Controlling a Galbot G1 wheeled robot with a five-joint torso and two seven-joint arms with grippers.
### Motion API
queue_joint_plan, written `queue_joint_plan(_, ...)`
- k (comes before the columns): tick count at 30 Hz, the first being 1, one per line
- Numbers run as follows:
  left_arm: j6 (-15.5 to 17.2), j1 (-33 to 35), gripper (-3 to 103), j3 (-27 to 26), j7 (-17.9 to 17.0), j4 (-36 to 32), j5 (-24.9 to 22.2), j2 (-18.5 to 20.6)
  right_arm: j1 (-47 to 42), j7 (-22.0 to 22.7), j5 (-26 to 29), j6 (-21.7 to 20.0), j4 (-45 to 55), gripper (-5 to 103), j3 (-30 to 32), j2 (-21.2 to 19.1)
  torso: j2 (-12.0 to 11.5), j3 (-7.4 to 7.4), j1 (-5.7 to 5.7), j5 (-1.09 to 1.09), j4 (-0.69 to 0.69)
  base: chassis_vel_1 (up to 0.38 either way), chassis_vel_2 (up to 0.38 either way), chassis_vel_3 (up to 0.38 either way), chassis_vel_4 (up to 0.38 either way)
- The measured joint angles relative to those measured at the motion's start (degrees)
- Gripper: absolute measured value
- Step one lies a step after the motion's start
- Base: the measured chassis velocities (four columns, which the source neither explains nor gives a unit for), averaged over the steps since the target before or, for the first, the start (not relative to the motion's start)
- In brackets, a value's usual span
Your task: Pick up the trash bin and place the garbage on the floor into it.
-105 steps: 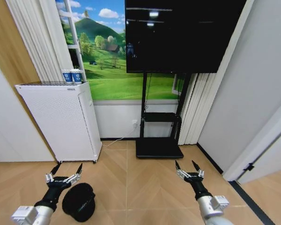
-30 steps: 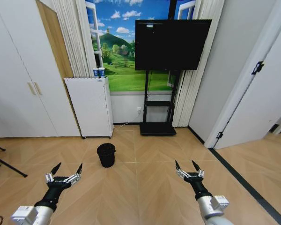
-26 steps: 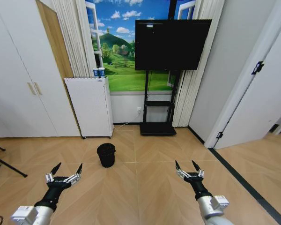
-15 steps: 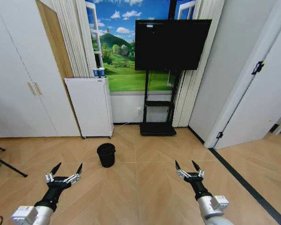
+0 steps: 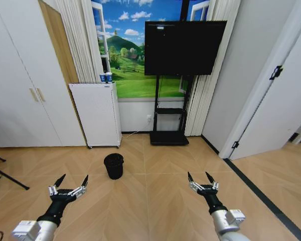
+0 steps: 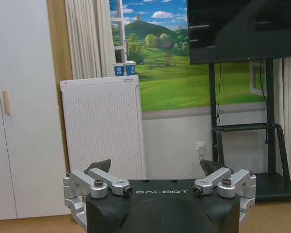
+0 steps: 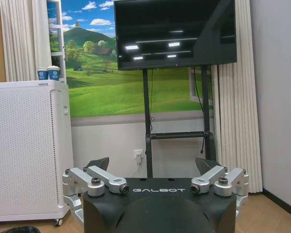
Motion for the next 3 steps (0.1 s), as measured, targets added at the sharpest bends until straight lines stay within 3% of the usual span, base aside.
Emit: queue_joint_plan(3,0.0,0.0,100,0.0,0.0,0.0,0.0,0.0,0.0,0.0,0.0,0.0,0.0,100,0.0,0.0,0.0,0.00,0.00,0.00,0.00,0.000,0.000,0.000,0.000)
